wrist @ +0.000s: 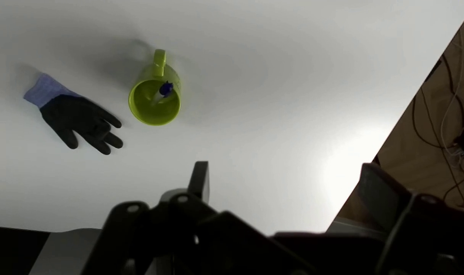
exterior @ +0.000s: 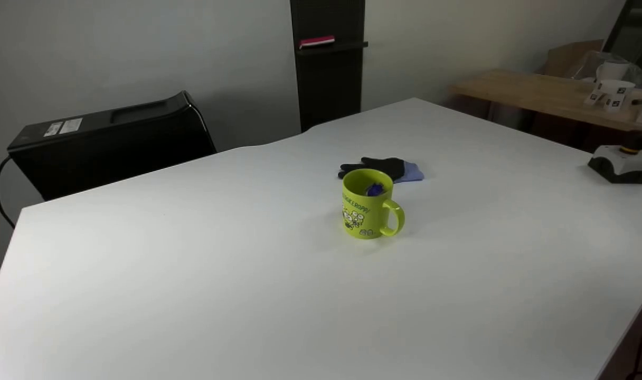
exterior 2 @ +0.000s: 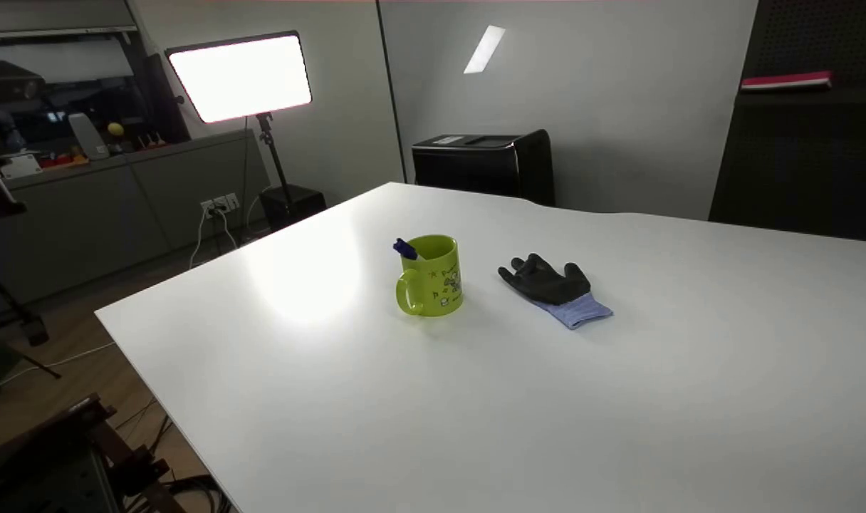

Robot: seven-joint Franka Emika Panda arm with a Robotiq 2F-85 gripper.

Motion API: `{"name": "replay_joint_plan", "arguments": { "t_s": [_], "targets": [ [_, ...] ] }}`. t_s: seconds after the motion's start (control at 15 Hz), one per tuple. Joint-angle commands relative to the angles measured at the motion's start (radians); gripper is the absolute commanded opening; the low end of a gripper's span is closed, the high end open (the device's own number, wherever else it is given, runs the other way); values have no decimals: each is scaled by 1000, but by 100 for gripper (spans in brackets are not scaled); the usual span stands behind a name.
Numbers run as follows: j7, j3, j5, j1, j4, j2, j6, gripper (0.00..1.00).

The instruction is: Take the marker out of the green bowl

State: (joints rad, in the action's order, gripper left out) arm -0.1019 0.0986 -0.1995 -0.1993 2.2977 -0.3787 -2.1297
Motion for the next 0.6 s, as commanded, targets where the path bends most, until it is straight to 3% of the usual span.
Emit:
{"name": "replay_joint_plan", "arguments": {
  "t_s": [0.0, 0.53],
  "targets": [
    [-12, 9, 8, 7, 38, 20, -68, 100],
    [-27, -1, 36, 22, 148, 81, -243, 100]
  ]
}}
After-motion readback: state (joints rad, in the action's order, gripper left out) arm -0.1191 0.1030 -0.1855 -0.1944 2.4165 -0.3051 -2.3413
